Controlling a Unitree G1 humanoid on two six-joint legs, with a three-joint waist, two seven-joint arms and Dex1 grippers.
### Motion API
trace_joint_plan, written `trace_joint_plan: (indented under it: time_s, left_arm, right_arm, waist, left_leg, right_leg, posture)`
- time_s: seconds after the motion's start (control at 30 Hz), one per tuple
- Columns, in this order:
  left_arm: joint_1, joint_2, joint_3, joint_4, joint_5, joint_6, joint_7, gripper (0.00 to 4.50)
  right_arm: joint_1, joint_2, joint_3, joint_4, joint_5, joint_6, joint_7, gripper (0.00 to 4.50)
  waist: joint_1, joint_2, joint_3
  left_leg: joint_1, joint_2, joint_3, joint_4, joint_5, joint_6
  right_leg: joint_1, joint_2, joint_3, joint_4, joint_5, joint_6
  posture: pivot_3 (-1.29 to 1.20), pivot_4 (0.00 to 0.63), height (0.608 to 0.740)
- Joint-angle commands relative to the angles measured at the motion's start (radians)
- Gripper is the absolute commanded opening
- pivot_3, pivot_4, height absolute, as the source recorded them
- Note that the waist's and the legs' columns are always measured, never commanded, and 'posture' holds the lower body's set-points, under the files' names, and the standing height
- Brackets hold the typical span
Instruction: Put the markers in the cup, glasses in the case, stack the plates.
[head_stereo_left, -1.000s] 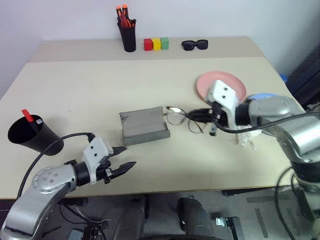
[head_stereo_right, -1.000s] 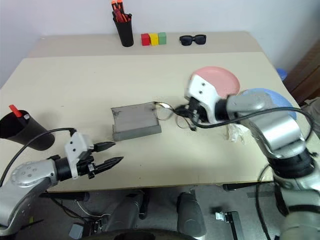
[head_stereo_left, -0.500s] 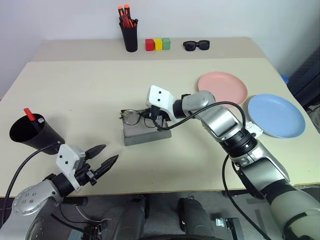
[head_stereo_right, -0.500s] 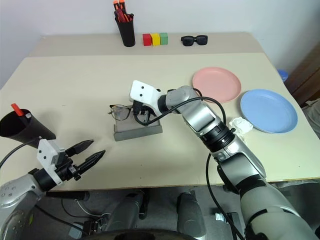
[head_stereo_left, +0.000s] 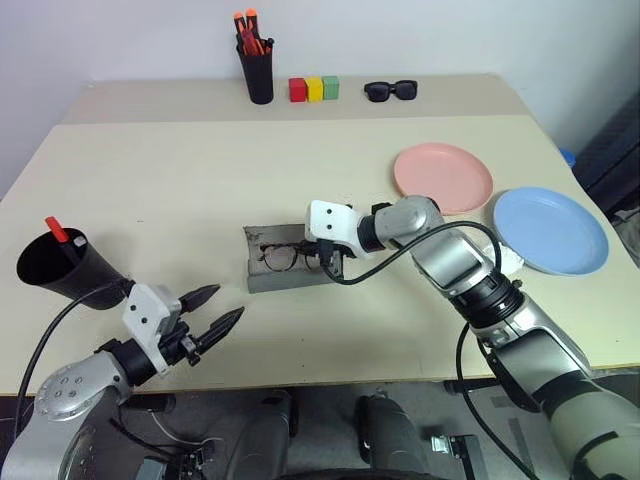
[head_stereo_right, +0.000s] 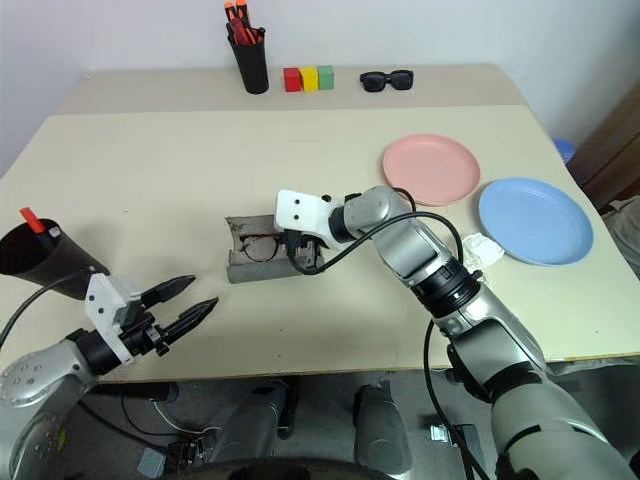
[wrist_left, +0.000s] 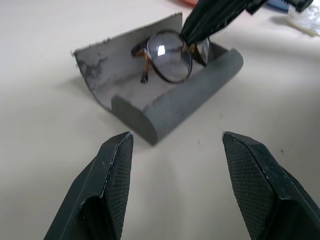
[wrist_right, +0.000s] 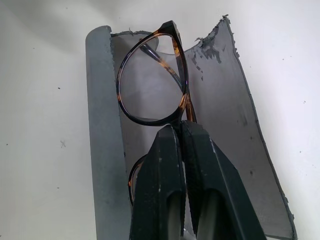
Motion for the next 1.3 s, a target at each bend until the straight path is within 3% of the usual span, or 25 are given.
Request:
trace_joint_plan:
  time_s: [0.03,0.17,0.3,0.4,0.53,0.7,0.77,0.9,1.07,1.3]
  left_arm:
    - [-0.014,0.010,0.005,-0.011,-0.021,0.015,0.008,2.90]
    - [-0.024,0.004,0.005,-0.004,-0.024,0.016,0.013,2.90]
    - [-0.077,-0.020,0.018,0.002,-0.079,0.052,0.053,2.90]
    - [-0.146,-0.018,0.026,0.023,-0.120,0.104,0.088,2.06]
    - [-0.321,0.000,-0.022,0.109,-0.070,0.177,0.170,0.19]
    - [-0.684,0.000,-0.179,0.306,0.052,0.346,0.293,0.19]
    - [-0.886,-0.041,-0.229,0.432,0.069,0.423,0.319,0.19]
    - [-1.151,-0.080,-0.317,0.651,0.108,0.549,0.303,0.19]
    - [-1.279,-0.085,-0.403,0.846,0.123,0.616,0.174,0.19]
    - [-1.273,0.004,-0.552,0.854,0.173,0.592,-0.053,0.19]
  right_arm:
    - [-0.008,0.013,-0.043,-0.039,0.003,0.009,-0.007,1.77]
    - [-0.002,0.017,-0.071,-0.052,0.005,0.012,-0.028,3.80]
    - [0.021,0.009,-0.130,-0.107,0.046,0.022,-0.023,3.80]
    - [0.055,-0.023,-0.167,-0.168,0.070,0.022,-0.005,3.87]
    - [0.102,-0.069,-0.200,-0.227,0.087,0.013,0.006,3.87]
    - [0.148,-0.112,-0.223,-0.263,0.095,0.014,0.002,3.87]
    - [0.183,-0.138,-0.247,-0.303,0.110,0.016,0.007,3.87]
    - [0.275,-0.203,-0.308,-0.393,0.149,-0.004,0.024,3.87]
    - [0.376,-0.264,-0.389,-0.465,0.178,-0.007,0.002,3.87]
    - [0.456,-0.305,-0.470,-0.539,0.219,0.034,-0.037,3.87]
  waist:
    - [-0.001,0.000,0.000]
    - [0.000,0.000,0.000]
    - [0.003,0.000,0.000]
    - [0.004,0.000,0.000]
    - [0.008,0.000,0.000]
    - [0.009,-0.002,0.000]
    - [0.005,-0.002,0.000]
    - [0.006,-0.004,0.001]
    - [-0.007,-0.003,0.002]
    - [0.001,-0.003,0.002]
  left_leg:
    - [0.000,0.000,0.000,0.000,0.000,0.000]
    - [0.000,0.000,0.000,0.000,0.000,0.000]
    - [0.000,0.000,-0.001,0.000,0.000,0.000]
    - [0.000,0.000,-0.001,0.001,0.001,0.000]
    - [0.000,-0.001,-0.001,0.002,0.001,0.000]
    - [0.000,-0.003,-0.001,0.004,0.002,-0.001]
    - [0.001,-0.003,-0.001,0.004,0.003,-0.001]
    - [-0.001,-0.003,-0.001,0.004,0.003,-0.001]
    - [0.001,-0.003,0.001,0.002,0.003,-0.001]
    - [0.000,-0.002,0.000,0.002,0.003,-0.001]
  right_leg:
    - [0.000,0.000,0.000,0.001,0.000,0.000]
    - [0.000,0.000,0.000,0.002,0.000,0.000]
    - [0.000,0.000,0.000,0.003,0.000,0.000]
    - [0.000,0.000,0.000,0.003,0.000,0.000]
    - [0.001,0.000,0.000,0.004,0.000,0.001]
    - [0.002,0.003,-0.001,0.005,0.002,0.004]
    - [0.003,0.003,-0.001,0.005,0.003,0.005]
    - [0.003,0.003,-0.003,0.005,0.003,0.008]
    - [0.002,0.003,-0.002,0.006,0.003,0.009]
    - [0.002,0.003,-0.001,0.006,0.002,0.008]
  posture:
    - [0.00,0.150,0.740]
    - [0.00,0.150,0.740]
    - [0.00,0.150,0.740]
    - [0.00,0.150,0.740]
    - [0.00,0.150,0.740]
    - [0.00,0.150,0.740]
    - [0.00,0.150,0.740]
    - [0.00,0.150,0.740]
    - [0.00,0.150,0.740]
    - [0.00,0.150,0.740]
